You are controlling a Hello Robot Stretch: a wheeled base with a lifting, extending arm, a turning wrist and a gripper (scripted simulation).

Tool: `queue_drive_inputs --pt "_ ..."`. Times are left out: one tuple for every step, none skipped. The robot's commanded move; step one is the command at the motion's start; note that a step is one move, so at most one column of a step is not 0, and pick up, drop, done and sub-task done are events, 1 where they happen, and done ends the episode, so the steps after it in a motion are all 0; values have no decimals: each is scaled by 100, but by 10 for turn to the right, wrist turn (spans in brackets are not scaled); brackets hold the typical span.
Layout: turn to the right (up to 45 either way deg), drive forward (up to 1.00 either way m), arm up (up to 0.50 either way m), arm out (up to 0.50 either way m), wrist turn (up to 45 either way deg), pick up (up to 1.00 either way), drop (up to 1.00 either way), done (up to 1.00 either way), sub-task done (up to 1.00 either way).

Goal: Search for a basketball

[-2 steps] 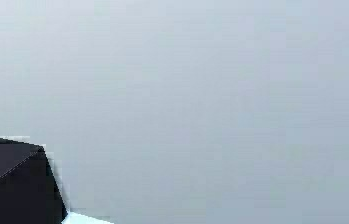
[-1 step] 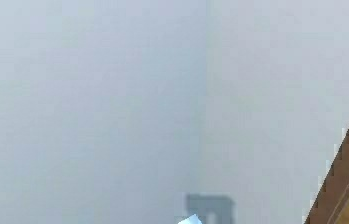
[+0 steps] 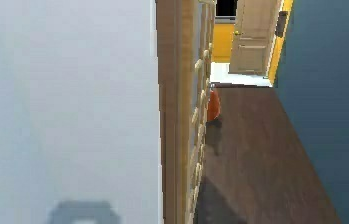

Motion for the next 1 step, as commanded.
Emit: queue_drive_inputs --pt "390 0 0 0 0 0 0 0 0"
